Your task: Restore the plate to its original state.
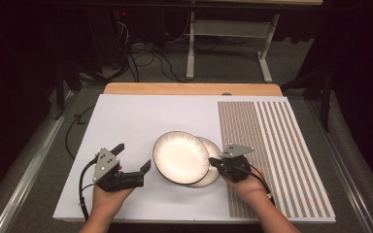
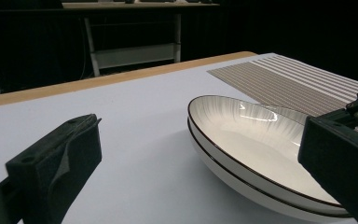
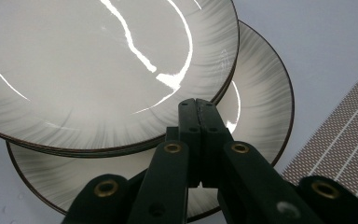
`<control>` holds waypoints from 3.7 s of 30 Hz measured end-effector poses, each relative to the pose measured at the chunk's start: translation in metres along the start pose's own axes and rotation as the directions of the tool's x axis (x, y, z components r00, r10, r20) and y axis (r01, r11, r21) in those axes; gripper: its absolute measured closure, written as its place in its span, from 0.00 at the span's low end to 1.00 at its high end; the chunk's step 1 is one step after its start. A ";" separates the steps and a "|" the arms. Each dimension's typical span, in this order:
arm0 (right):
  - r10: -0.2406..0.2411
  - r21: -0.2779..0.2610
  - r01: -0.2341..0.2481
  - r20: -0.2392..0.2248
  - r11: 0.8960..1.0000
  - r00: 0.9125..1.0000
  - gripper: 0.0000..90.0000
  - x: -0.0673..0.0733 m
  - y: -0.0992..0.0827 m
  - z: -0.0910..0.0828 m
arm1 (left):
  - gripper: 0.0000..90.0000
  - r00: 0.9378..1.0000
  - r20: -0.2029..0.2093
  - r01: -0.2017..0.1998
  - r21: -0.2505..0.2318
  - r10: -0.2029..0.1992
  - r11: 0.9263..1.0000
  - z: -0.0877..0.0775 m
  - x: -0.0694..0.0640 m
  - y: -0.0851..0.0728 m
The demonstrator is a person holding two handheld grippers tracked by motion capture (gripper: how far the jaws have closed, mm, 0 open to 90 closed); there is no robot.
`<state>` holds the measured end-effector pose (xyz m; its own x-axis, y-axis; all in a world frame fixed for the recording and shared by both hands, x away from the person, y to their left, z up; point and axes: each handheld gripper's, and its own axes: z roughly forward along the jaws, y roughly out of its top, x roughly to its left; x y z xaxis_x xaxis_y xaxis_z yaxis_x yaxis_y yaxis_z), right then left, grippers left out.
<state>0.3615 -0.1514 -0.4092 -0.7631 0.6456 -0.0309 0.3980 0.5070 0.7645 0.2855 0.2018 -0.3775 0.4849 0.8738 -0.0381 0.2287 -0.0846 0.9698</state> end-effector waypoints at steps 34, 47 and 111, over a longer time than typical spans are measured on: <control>0.002 0.000 -0.002 0.003 1.000 1.000 1.00 -0.002 -0.001 -0.002 | 0.00 1.000 -0.016 0.017 -0.021 -0.018 1.000 -0.005 0.006 0.000; 0.000 0.004 0.000 0.003 1.000 1.000 1.00 -0.002 -0.002 -0.002 | 0.00 1.000 -0.018 0.023 -0.023 -0.024 0.999 -0.005 0.007 -0.001; 0.041 -0.016 -0.041 0.059 0.999 0.997 1.00 -0.018 -0.007 -0.021 | 0.00 0.999 -0.030 0.014 -0.018 -0.014 1.000 -0.006 0.011 0.000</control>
<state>0.3618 -0.1785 -0.4002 -0.7143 0.6988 -0.0374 0.4202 0.4710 0.7756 0.2853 0.2145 -0.3766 0.4559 0.8889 -0.0445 0.2198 -0.0640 0.9735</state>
